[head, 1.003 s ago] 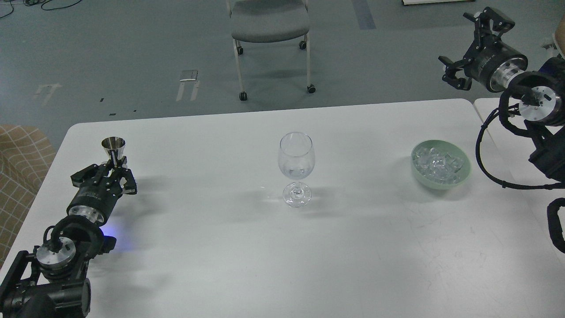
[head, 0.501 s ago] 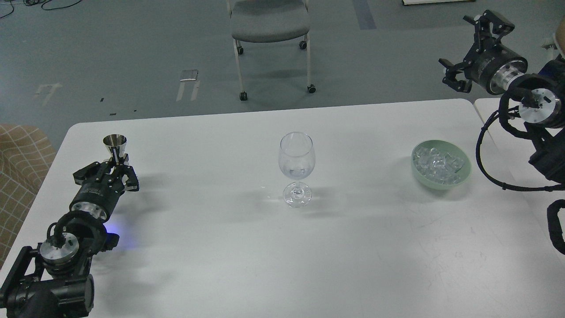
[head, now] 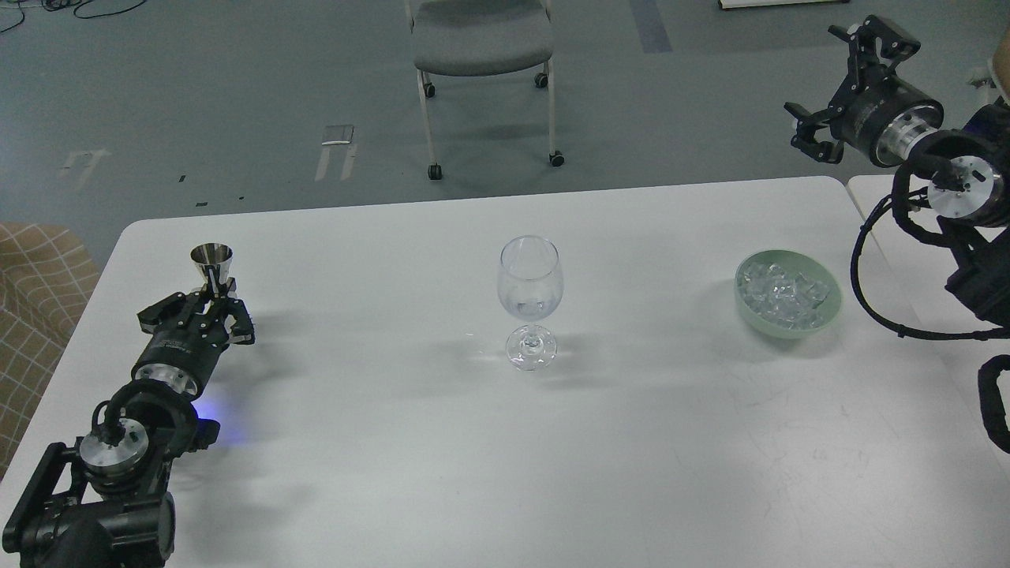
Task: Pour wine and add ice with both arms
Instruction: 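Lower the jigger onto the table and open the left gripper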
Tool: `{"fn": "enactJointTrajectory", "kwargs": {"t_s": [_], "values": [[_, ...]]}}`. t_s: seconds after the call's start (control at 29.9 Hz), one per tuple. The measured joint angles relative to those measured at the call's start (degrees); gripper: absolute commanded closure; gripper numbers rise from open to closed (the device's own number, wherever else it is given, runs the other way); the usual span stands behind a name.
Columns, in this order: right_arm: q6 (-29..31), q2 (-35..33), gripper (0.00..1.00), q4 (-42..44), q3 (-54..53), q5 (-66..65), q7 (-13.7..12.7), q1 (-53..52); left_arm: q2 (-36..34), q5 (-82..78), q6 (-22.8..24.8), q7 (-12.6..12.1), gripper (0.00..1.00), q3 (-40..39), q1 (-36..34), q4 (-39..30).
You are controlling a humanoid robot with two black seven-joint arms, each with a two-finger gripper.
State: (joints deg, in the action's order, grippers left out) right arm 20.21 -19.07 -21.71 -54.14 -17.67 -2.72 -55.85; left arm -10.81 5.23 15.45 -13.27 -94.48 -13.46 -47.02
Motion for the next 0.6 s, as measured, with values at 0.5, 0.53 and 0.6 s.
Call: {"fn": "enactJointTrajectory", "kwargs": {"t_s": [0.5, 0.53, 0.6], "values": [[-0.1, 0.2, 0.00, 0.0, 0.0, 0.0, 0.0, -0.1, 0.5, -0.1, 0.0, 1.6, 0.76, 0.0, 0.3, 0.0], [-0.1, 0.2, 0.00, 0.0, 0.0, 0.0, 0.0, 0.0, 0.4, -0.1, 0.1, 1.6, 0.76, 0.0, 0.3, 0.0], [-0.1, 0.1, 0.00, 0.0, 0.0, 0.0, 0.0, 0.0, 0.3, -0.1, 0.2, 1.6, 0.75, 0.0, 0.4, 0.0]]}}
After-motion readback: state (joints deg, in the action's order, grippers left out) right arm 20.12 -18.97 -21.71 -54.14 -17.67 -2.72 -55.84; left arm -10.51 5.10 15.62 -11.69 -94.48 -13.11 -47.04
